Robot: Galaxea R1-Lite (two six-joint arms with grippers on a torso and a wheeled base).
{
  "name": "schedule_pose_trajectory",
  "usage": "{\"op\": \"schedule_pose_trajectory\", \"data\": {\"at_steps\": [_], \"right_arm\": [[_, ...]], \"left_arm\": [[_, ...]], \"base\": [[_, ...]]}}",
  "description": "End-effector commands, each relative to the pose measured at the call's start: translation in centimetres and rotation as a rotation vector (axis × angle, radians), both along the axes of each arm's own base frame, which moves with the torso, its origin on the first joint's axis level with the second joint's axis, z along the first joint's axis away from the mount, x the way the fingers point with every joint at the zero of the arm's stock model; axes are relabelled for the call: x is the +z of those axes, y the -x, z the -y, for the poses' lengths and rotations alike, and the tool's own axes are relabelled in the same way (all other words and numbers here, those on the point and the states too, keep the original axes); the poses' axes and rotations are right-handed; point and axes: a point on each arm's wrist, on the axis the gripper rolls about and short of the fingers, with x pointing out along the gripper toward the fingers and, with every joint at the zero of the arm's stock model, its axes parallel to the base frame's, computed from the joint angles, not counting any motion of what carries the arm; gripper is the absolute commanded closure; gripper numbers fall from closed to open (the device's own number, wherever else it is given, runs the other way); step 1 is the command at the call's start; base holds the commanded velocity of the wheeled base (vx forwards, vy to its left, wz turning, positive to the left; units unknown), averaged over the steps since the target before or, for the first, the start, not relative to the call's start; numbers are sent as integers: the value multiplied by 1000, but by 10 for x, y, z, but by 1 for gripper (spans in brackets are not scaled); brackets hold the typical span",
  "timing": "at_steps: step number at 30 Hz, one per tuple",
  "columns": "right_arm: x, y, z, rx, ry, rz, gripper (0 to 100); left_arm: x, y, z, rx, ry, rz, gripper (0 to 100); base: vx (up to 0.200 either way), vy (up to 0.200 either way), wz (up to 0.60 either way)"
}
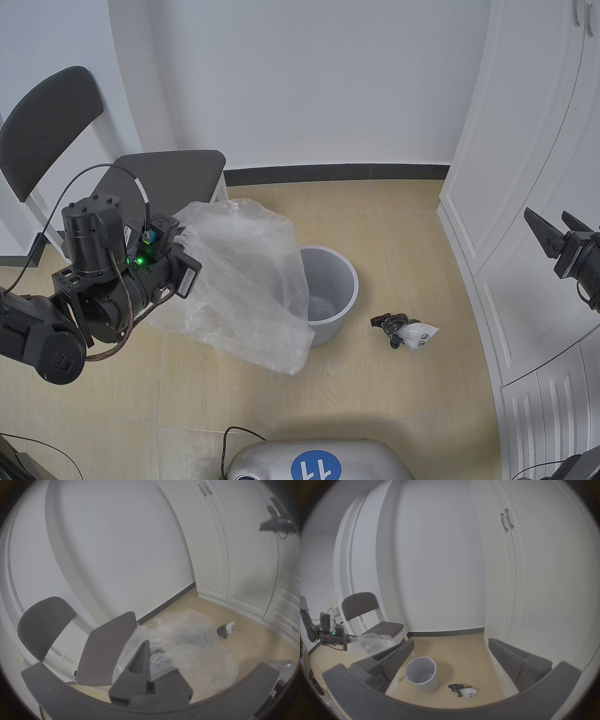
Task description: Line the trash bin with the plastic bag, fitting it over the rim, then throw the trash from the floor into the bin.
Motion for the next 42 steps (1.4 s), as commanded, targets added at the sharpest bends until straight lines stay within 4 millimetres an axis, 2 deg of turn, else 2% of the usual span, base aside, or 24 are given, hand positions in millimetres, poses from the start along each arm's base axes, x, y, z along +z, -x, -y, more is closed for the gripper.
{"op": "schedule_pose_trajectory", "data": {"at_steps": [1, 8, 15, 21, 26, 27, 31, 34, 39, 42], "right_arm": [[-1, -3, -4, 13, -4, -11, 0], [-5, -8, -25, 41, -51, -51, 0], [-28, -17, -68, 125, -131, -143, 0], [-53, -10, -88, 219, -74, -235, 0], [-69, 3, -93, 272, -21, -286, 0], [-77, 11, -96, 307, 9, -313, 0], [-84, 19, -101, 352, 37, -339, 0], [-99, 31, -106, 414, 97, -388, 0], [-116, 35, -107, 461, 179, -447, 0], [-133, 38, -110, 505, 241, -513, 0]], "left_arm": [[24, 16, 11, -74, 73, 63, 100], [47, 35, 49, -222, 293, 85, 100], [59, 45, 78, -309, 537, 47, 100], [56, 30, 97, -298, 696, 81, 100], [52, 10, 111, -224, 778, 145, 100], [53, 9, 113, -224, 789, 154, 100], [55, 7, 117, -230, 823, 166, 100], [63, 6, 118, -230, 883, 182, 100], [71, 6, 119, -239, 934, 193, 100], [73, 5, 120, -242, 944, 200, 100]], "base": [[0, 0, 0], [0, 0, 0], [0, 0, 0], [0, 0, 0], [0, 0, 0], [0, 0, 0], [0, 0, 0], [0, 0, 0], [0, 0, 0], [0, 0, 0]]}}
